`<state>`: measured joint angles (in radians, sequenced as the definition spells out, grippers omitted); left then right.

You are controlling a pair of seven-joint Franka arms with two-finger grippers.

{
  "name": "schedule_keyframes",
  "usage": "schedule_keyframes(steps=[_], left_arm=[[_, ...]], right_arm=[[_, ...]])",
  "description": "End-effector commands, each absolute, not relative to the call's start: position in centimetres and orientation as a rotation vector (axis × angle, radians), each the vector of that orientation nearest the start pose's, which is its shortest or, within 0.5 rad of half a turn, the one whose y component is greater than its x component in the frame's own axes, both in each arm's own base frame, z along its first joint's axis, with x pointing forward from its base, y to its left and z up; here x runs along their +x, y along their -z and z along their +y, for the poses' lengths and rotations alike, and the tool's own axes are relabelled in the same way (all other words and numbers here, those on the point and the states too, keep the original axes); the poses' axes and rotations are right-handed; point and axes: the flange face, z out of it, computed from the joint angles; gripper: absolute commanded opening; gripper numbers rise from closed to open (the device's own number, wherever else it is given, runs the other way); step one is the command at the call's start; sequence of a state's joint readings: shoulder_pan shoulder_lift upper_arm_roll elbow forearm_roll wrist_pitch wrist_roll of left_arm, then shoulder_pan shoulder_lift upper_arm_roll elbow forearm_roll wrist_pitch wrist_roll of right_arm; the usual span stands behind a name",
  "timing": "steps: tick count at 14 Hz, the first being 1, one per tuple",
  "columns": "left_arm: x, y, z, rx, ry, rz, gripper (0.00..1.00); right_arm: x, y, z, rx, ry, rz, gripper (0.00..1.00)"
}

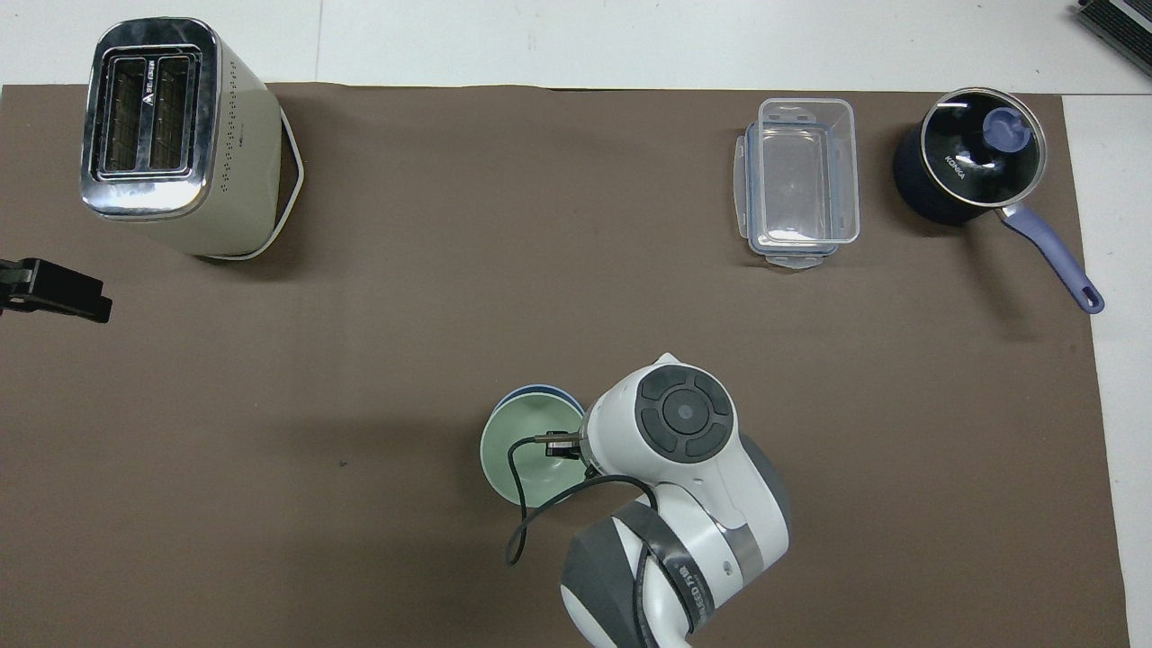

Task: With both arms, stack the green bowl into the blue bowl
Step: 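Lower the green bowl into the blue bowl with the right gripper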

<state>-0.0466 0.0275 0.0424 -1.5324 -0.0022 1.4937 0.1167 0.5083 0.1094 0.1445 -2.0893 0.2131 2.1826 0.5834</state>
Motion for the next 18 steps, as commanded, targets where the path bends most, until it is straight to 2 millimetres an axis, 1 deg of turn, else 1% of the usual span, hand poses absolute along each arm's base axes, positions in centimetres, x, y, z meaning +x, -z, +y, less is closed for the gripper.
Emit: schedule_keyframes(steps=[1,4,6,9,10,11,13,14,15,17,18], left_arm=[[55.1,-62.6,-0.2,-3.124,-0.114,0.171,1.00],[55.1,-62.6,-0.3,-3.123,-0.114,0.174,1.00],[55.1,-62.6,-0.2,-3.124,-0.114,0.171,1.00],[55.1,-62.6,-0.2,-3.124,-0.114,0.171,1.00],[55.1,-62.6,-0.2,-3.124,-0.114,0.171,1.00],[55.1,-62.6,-0.3,-3.123,-0.114,0.174,1.00],[55.1,-62.6,-0.2,-3.124,-0.114,0.171,1.00],[55.1,-62.6,-0.2,-3.124,-0.114,0.171,1.00],[55.1,-62.6,-0.2,-3.124,-0.114,0.171,1.00],[55.1,-62.6,-0.2,-3.124,-0.114,0.171,1.00],[55.1,-62.6,-0.2,-3.124,-0.114,0.171,1.00]], right_arm=[[44.3,-36.4,34.7,-2.963,-0.155,0.143,0.00],[44.6,-34.9,34.7,-2.952,-0.119,0.158,0.00],[44.3,-34.6,35.4,-2.948,-0.110,0.143,0.00],[44.3,-34.5,35.3,-2.950,-0.113,0.141,0.00],[44.3,-34.6,35.4,-2.950,-0.114,0.138,0.05],[44.2,-34.6,35.4,-2.952,-0.117,0.136,0.14],[44.3,-35.1,35.4,-2.951,-0.114,0.135,0.36],[44.2,-35.6,35.3,-2.951,-0.116,0.134,0.44],[44.2,-36.2,35.2,-2.952,-0.120,0.133,0.56],[44.4,-38.3,34.5,-2.949,-0.117,0.142,0.65],[44.9,-39.8,33.5,-2.946,-0.112,0.158,0.69]])
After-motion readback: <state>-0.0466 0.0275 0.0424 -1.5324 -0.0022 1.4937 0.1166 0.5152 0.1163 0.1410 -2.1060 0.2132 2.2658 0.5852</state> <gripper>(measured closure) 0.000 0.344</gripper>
